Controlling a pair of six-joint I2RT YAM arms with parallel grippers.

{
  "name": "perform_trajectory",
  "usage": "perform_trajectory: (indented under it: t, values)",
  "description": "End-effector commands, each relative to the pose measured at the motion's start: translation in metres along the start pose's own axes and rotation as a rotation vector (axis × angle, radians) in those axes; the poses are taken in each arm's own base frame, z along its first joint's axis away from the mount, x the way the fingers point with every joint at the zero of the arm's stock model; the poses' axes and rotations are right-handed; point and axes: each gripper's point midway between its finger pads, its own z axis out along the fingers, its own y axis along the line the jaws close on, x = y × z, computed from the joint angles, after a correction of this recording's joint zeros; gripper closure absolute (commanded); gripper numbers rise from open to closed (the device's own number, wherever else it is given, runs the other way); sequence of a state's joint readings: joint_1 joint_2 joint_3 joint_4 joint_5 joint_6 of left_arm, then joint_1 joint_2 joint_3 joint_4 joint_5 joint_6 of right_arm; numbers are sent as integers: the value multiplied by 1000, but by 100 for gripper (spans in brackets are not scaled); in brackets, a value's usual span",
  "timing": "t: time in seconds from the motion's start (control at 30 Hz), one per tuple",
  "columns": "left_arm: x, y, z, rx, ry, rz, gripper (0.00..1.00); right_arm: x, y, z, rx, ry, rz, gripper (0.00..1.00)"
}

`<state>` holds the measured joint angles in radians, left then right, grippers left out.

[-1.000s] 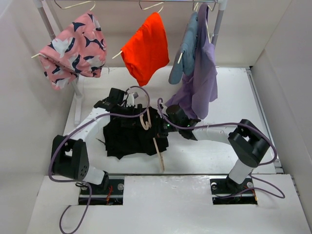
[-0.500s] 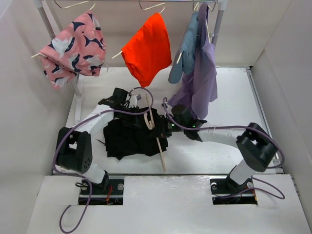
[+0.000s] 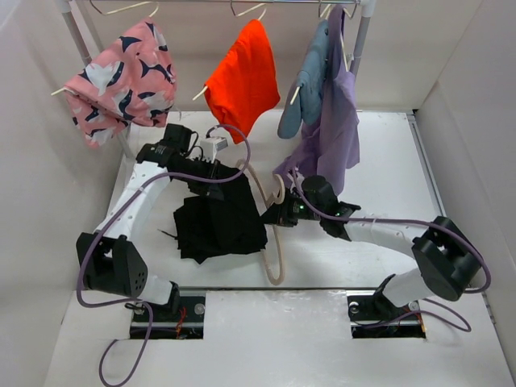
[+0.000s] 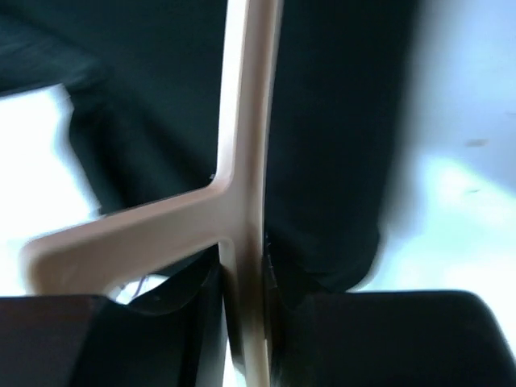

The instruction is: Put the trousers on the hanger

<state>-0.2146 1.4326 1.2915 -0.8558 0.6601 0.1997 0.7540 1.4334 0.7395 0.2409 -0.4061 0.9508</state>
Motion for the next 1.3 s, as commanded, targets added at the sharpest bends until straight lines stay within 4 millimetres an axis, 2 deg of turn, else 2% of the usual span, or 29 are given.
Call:
perform_trajectory:
  t: [0.0,0.13,0.23,0.4,0.43,0.47,0.53,0.67,0.7,0.73,0.8,0.83,0.9,0.93,1.0,1.03,1.07,1.13,1.2,1.23,1.27]
  values:
    - [-13,-18,-31,17,-30,136,100,-20,-9,8,43,-54,20,100]
    - [-17,-24,-45,25,8,167,100,-18,-32,25,94,-28,48,100]
    - [-22,-27,-52,21,5,190,100,-14,-41,33,108,-7,69,100]
    - [-19,-12,-52,-49,25,178,100,-14,-46,43,163,-58,103,100]
    - [-20,-5,-53,-85,27,183,100,-21,-47,42,177,-96,98,100]
    - [-19,-3,-54,-101,31,183,100,-17,-50,43,190,-99,108,100]
    - [-15,16,-54,-174,69,170,100,-24,-55,41,218,-146,116,100]
    - [26,70,-42,-324,264,121,100,-33,-56,28,250,-209,110,100]
    - [46,80,-37,-334,332,100,100,-36,-54,25,254,-225,108,100]
    - [59,90,-34,-341,385,94,100,-41,-46,17,245,-248,92,100]
    - [80,101,-32,-352,461,81,100,-44,-45,9,282,-270,63,100]
    - [92,109,-25,-354,488,62,100,-43,-35,3,269,-276,43,100]
    - [100,121,-21,-379,508,62,90,-45,-32,-3,278,-279,12,100]
    - [100,129,-15,-397,489,73,82,-46,-20,-4,257,-278,-19,100]
    - [98,135,-5,-396,468,80,66,-40,-11,-2,246,-251,-39,100]
    - [93,137,-3,-408,444,75,61,-32,-8,-1,255,-223,-60,100]
    - [87,138,2,-403,411,74,57,-34,5,-3,235,-225,-68,100]
    - [80,133,5,-380,377,61,50,-32,7,-4,255,-212,-78,100]
    - [58,128,-5,-390,288,78,46,-33,32,-10,219,-220,-95,100]
    - [55,126,-9,-396,271,101,45,-35,38,-12,217,-233,-101,100]
    - [44,125,-16,-410,232,148,36,-30,44,-15,219,-223,-110,100]
